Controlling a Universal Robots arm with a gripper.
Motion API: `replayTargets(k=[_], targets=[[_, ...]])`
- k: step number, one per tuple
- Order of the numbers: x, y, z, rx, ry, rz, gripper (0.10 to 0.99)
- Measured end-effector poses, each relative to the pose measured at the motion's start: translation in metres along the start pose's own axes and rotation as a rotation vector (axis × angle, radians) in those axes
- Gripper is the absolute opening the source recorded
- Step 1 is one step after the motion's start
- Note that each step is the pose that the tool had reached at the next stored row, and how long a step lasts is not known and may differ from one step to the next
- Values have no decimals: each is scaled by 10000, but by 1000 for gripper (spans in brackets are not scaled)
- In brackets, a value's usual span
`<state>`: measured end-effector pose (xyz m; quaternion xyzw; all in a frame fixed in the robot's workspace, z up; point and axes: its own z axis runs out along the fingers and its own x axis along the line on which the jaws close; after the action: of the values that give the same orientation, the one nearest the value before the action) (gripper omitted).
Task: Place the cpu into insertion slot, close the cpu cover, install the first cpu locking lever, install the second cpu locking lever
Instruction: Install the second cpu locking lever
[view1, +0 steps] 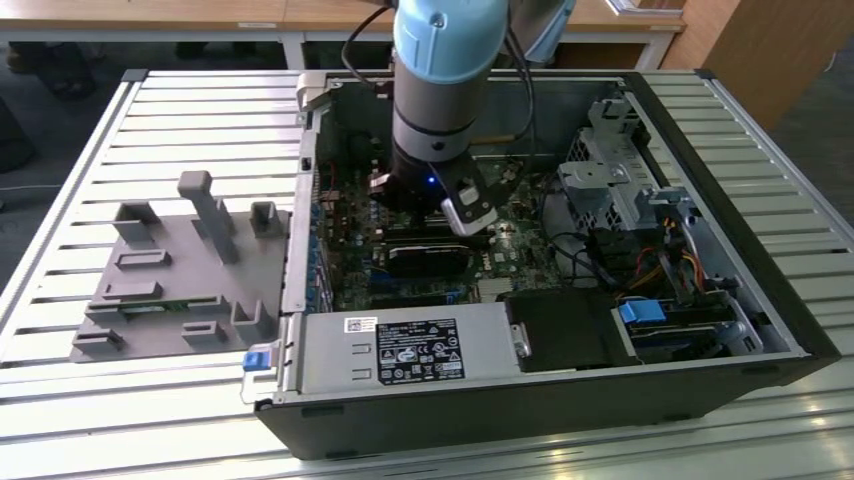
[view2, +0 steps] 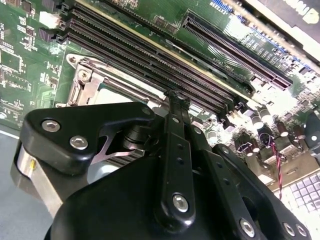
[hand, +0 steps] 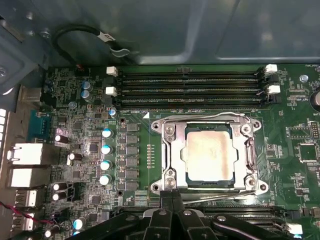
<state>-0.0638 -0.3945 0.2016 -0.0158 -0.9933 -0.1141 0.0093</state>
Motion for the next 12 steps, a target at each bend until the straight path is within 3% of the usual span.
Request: replayTargets(k=[12], targets=[[41,-34,26,-272,4,-7,106]])
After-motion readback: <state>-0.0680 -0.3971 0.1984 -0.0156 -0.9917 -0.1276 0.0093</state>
